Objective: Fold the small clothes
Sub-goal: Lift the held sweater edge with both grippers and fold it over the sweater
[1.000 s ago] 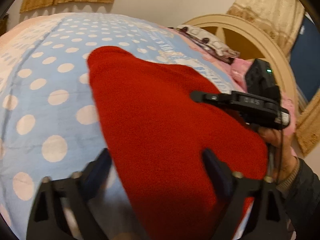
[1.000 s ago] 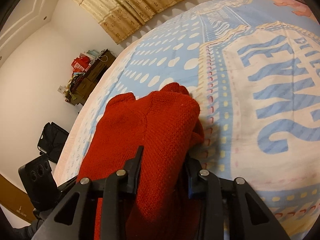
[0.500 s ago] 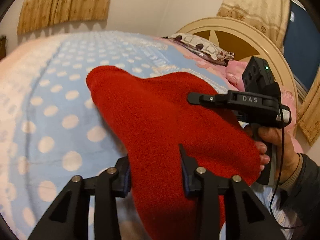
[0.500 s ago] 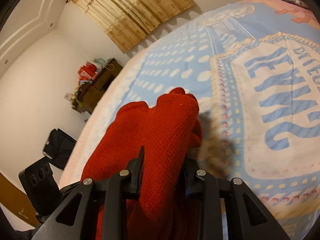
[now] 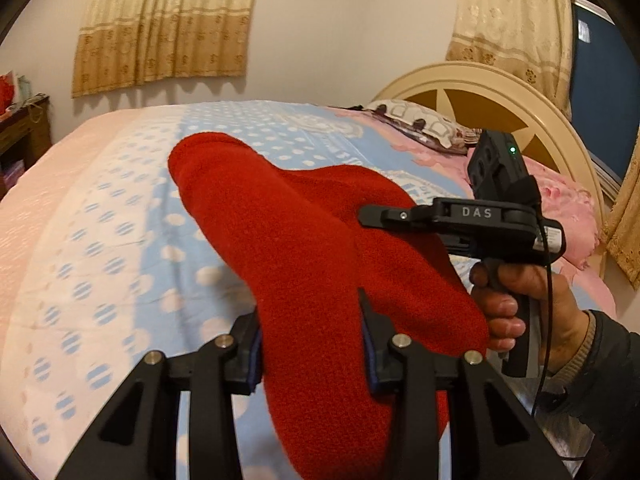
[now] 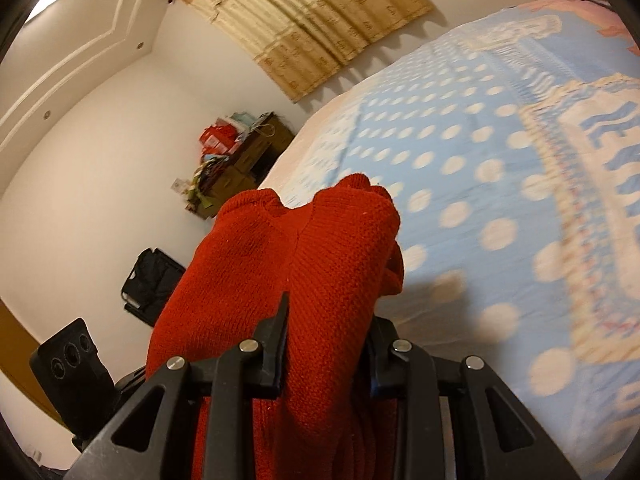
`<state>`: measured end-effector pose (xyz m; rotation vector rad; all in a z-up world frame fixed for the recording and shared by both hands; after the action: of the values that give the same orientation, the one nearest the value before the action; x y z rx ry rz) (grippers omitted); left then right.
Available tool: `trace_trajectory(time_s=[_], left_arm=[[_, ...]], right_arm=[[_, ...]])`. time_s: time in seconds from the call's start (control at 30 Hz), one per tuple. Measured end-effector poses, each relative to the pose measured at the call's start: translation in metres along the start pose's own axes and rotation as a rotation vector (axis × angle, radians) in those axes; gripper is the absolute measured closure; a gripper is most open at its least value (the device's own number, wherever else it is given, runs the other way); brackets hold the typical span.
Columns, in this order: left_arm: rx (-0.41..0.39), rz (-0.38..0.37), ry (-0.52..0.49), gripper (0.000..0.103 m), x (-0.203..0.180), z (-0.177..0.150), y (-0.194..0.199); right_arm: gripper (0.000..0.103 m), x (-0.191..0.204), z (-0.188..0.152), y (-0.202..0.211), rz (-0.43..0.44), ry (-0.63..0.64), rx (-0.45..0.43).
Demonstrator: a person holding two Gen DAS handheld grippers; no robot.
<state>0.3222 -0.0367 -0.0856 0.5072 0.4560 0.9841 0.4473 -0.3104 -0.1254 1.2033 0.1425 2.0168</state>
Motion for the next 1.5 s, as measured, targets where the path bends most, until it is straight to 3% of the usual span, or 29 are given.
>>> trace_trajectory(time_s=[0.53,1.5], left_arm=[[-0.048,0.088,0.094,0.064,0.041,-0.043,0.066],[-0.063,0.149,0.234,0.064,0.093,-0.094,0.104]], right_arm=[[0.073,0.087,-0.049,-0.054,0.085,0.081,0.092],[0.073,0.142,-0.101,-0.135,0.145,0.121,0.232]])
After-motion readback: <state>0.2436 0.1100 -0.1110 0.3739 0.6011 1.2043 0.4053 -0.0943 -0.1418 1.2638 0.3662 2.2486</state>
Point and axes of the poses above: each gripper's, at about its wrist camera, not at the fingertips, and y roughly against the way its jaws point, x to its left, z to its top, the point moved 3 cm from there along -y, roughly the way its jaws point, and after that the axes turned 4 degrees about -y, right-handed, at the moved point
